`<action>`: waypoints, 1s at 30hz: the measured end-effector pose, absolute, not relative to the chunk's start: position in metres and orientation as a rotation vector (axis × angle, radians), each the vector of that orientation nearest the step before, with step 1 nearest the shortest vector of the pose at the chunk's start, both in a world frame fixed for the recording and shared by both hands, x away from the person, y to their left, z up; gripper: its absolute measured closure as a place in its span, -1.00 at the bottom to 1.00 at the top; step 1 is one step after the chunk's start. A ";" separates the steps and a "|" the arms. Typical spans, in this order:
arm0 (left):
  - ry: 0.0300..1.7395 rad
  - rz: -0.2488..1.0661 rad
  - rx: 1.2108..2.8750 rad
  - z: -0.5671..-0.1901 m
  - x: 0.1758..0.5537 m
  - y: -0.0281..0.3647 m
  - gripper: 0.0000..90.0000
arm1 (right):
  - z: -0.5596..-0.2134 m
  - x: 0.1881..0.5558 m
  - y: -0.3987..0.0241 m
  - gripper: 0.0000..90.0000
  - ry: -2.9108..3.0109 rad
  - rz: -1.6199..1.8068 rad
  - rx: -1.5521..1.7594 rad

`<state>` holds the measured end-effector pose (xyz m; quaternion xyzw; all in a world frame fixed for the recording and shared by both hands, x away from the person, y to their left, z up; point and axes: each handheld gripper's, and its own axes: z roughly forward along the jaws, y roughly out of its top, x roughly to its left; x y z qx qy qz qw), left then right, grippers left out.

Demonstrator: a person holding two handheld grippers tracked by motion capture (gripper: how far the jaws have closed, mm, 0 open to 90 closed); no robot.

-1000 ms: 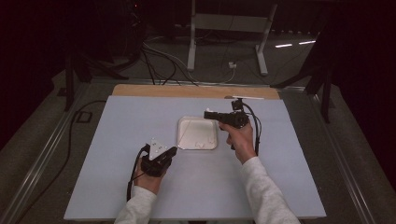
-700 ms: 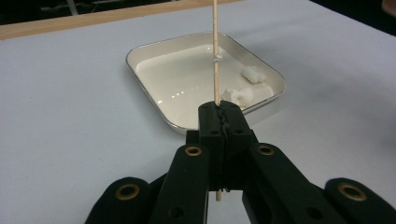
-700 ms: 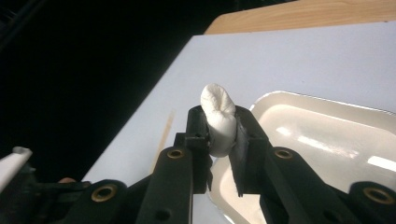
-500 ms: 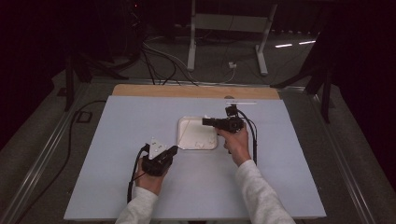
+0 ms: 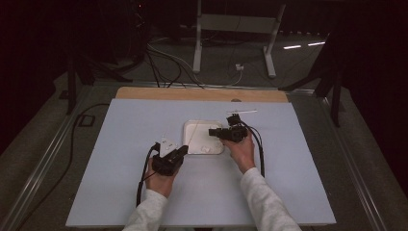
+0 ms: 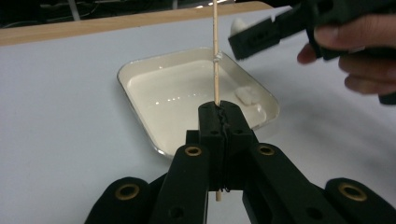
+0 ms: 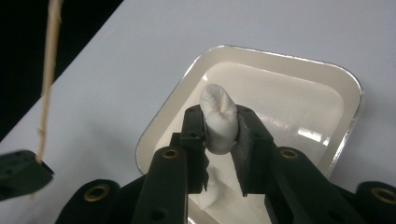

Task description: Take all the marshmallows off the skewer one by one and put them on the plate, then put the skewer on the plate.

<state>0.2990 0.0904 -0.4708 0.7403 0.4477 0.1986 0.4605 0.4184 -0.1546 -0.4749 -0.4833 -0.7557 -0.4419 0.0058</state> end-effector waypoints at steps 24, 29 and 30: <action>1.178 0.470 1.792 -0.468 0.336 0.070 1.00 | -0.493 0.417 -0.149 0.10 -2.443 -1.273 -1.573; 1.214 0.461 1.808 -0.476 0.346 0.063 1.00 | -0.491 0.417 -0.154 -0.20 -2.401 -1.288 -1.607; 1.222 0.460 1.810 -0.477 0.348 0.062 1.00 | -0.490 0.417 -0.155 -0.24 -2.404 -1.293 -1.613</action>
